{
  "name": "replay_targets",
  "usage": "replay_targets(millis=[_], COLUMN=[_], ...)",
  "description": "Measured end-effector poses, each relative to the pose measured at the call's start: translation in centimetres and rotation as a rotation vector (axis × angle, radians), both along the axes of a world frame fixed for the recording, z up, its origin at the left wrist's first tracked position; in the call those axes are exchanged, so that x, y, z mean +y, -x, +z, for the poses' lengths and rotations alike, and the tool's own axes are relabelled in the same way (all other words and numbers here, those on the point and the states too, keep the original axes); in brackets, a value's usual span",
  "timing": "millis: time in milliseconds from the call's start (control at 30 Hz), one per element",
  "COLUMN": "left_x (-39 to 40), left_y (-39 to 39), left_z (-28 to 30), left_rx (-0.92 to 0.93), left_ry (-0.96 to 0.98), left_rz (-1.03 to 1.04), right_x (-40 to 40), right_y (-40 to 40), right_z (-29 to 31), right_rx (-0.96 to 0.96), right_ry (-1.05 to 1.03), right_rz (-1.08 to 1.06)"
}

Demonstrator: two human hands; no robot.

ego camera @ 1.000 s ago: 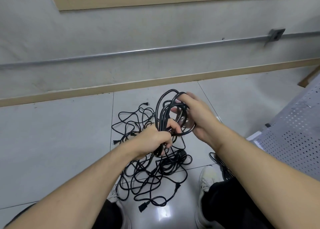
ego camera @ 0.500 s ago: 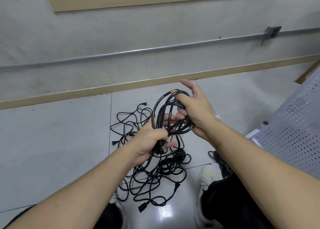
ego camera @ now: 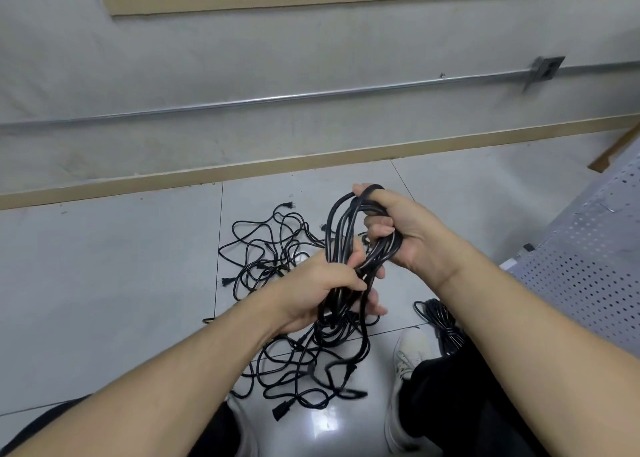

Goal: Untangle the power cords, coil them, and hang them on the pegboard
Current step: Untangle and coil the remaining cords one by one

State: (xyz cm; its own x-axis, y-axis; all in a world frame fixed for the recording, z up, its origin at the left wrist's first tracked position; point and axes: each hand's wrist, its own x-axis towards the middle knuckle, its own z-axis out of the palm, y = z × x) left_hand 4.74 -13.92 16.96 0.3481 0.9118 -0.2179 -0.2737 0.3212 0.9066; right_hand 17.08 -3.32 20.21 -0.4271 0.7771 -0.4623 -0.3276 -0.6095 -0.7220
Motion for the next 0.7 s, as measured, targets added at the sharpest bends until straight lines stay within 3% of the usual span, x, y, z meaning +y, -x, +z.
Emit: replay_targets(millis=[133,267,400,500,567,700], left_x=[0.2,0.4,0.4,0.2,0.0,-0.1], left_y=[0.1,1.1,0.6,0.5,0.9,1.3], left_z=[0.3,0.1,-0.5,-0.6,-0.4,0.4], left_rx=[-0.187,-0.102,0.074,0.23,0.19,0.129], left_ry=[0.075,0.096,0.059,0.023,0.061,0.101], left_rz=[0.072,0.164,0.164,0.086,0.021,-0.029], right_x=[-0.1,-0.6,-0.4,0.0,0.1,0.7], right_y=[0.3,-0.5,-0.9,-1.4,-1.8,-1.9], right_z=[0.4,0.6,0.1,0.1,0.3,0.2], right_rx=[0.029,0.143,-0.456,-0.783,-0.878,-0.885], right_ry=[-0.181,-0.244,-0.596,-0.766,-0.783,-0.746], right_rz=[-0.047,0.15,0.227,0.304,0.341,0.307])
